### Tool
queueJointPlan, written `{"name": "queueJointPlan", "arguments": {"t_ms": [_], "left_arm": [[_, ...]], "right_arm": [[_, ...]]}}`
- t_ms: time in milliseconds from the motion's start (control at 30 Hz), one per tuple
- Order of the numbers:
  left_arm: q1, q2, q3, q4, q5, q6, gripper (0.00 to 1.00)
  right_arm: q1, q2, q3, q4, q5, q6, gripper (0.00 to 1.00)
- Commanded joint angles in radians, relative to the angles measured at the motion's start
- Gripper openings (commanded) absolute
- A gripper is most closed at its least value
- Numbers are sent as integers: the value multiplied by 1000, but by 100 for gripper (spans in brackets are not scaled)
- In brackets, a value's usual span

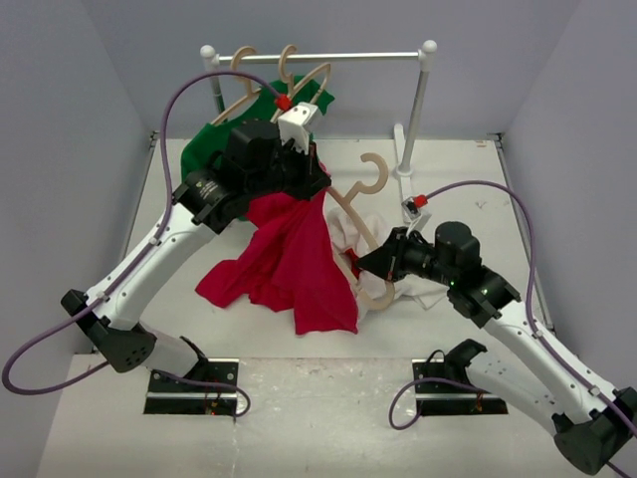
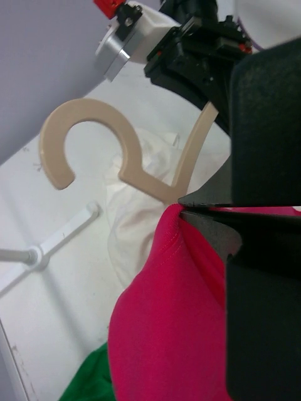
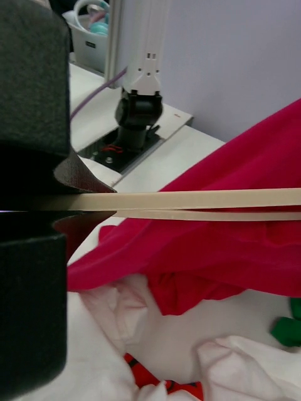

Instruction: Place the t-shirt on the hanger

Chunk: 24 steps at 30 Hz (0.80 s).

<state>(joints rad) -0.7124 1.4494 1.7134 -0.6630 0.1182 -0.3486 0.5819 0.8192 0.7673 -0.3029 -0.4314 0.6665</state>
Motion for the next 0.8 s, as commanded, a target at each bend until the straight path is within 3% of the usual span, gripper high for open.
{"name": "queueJointPlan", "arguments": {"t_ms": [0,33,200,300,433,500,667,733,767], "left_arm": [[-53,-29,25,10,167,44,0],[-64,-32,13,14,193,53,0],[-144,-31,10,-5,274,108,0],[-172,-29,29,-45,275,143,0],[-191,-36,72,-135,137,173,0],[-194,-33,89,-158,139,189,0],[-242,-30,107,-191,168,231,0],[-243,-29,132,-213,92,237,0],[-244,-33,153,-220,5,235,11]], "right_arm": [[30,-100,-67,300,141,20,0],[33,-126,-81,377,149,-6,0],[33,-138,-61,396,253,-47,0],[33,-174,-106,451,242,-67,0],[33,-156,-62,286,229,-142,0],[33,-146,-59,254,234,-154,0],[33,-172,-82,330,246,-170,0],[32,-164,-68,335,247,-192,0],[31,-161,-75,359,237,-211,0]]}}
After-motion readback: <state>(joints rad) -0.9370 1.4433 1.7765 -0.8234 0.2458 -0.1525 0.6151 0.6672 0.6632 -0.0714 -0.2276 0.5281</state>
